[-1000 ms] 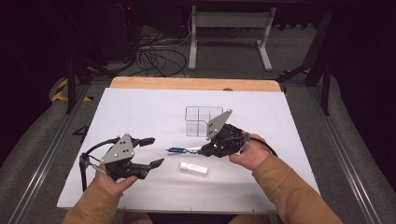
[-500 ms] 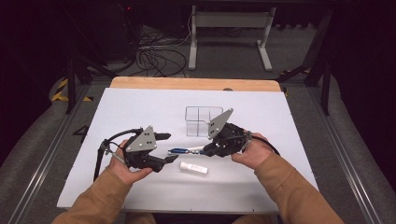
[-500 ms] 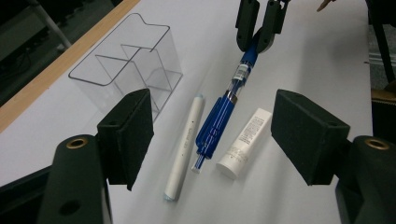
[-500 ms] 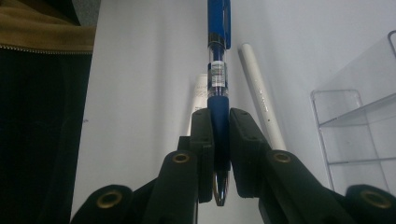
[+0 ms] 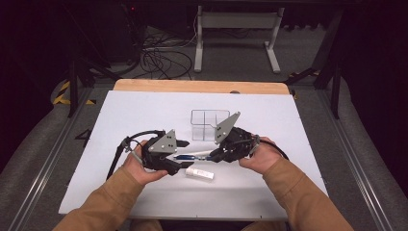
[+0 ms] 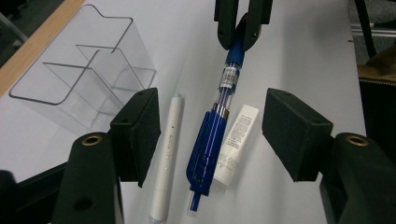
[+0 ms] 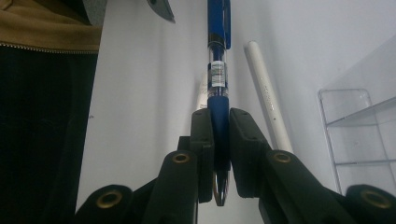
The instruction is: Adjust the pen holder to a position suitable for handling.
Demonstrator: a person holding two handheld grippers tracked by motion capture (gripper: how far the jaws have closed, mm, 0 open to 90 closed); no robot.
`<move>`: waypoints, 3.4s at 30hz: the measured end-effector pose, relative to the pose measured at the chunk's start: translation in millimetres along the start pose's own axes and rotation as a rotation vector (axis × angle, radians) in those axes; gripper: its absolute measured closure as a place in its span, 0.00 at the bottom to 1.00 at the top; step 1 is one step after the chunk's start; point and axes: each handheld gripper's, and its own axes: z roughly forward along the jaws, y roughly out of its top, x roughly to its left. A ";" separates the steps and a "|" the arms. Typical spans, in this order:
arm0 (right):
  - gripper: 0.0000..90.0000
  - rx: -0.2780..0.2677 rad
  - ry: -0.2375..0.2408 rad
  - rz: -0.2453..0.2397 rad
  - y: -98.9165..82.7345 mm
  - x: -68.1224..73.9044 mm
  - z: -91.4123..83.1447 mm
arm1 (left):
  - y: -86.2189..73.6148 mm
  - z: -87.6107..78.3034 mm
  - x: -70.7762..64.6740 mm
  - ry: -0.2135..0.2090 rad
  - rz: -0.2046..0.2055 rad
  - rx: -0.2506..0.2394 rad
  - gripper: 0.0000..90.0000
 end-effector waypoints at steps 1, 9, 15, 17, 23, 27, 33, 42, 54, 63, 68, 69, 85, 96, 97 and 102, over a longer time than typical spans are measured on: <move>0.90 0.002 0.004 -0.005 0.4 -0.6 0.5 | 0.6 2.0 0.4 -0.007 0.002 0.005 0.44; 0.90 0.010 0.007 0.002 3.0 -1.9 7.2 | 5.5 17.3 -2.4 -0.013 0.058 0.093 0.60; 0.90 0.010 0.021 0.019 4.6 -1.1 9.1 | 7.1 25.3 -4.8 0.001 0.091 0.138 0.70; 0.90 0.004 0.021 0.013 5.2 -0.4 10.1 | 7.0 27.1 -5.0 -0.007 0.094 0.141 0.72; 0.90 -0.008 0.030 0.021 5.6 -0.7 10.1 | 7.9 31.2 -8.8 -0.003 0.148 0.156 0.79; 0.90 -0.007 0.028 0.019 5.6 -0.3 10.6 | 8.5 31.1 -8.7 -0.010 0.152 0.163 0.82; 0.89 -0.017 0.027 0.020 5.6 -1.0 10.1 | 9.2 32.6 -7.1 -0.040 0.149 0.181 0.86; 0.89 -0.014 0.022 0.025 4.8 -1.1 9.9 | 9.6 35.0 -5.5 -0.061 0.151 0.191 0.88; 0.53 -0.127 -0.084 0.107 -2.6 -0.8 -3.7 | 8.8 32.0 1.7 -0.060 0.132 0.163 0.88; 0.11 -0.258 -0.287 0.209 -24.5 10.9 -17.4 | 7.9 18.1 14.2 -0.033 0.056 0.049 0.88; 0.06 -0.329 -0.262 0.253 -34.9 12.6 -19.2 | 8.1 6.5 26.0 -0.023 -0.034 -0.064 0.88; 0.05 -0.336 -0.266 0.254 -36.8 13.1 -18.5 | 8.4 4.5 28.8 -0.027 -0.050 -0.090 0.88; 0.00 -0.487 -0.260 0.300 -62.3 19.0 -5.1 | 18.1 -1.3 55.0 0.027 -0.190 -0.320 0.88; 0.00 -0.507 -0.306 0.295 -72.3 23.1 -2.2 | 26.1 13.7 73.9 0.095 -0.209 -0.378 0.88; 0.00 -0.519 -0.308 0.298 -73.5 23.4 -3.1 | 26.2 16.2 75.6 0.099 -0.219 -0.386 0.88; 0.00 -0.531 -0.304 0.296 -75.3 24.0 -4.2 | 26.5 30.0 86.3 0.133 -0.236 -0.405 0.88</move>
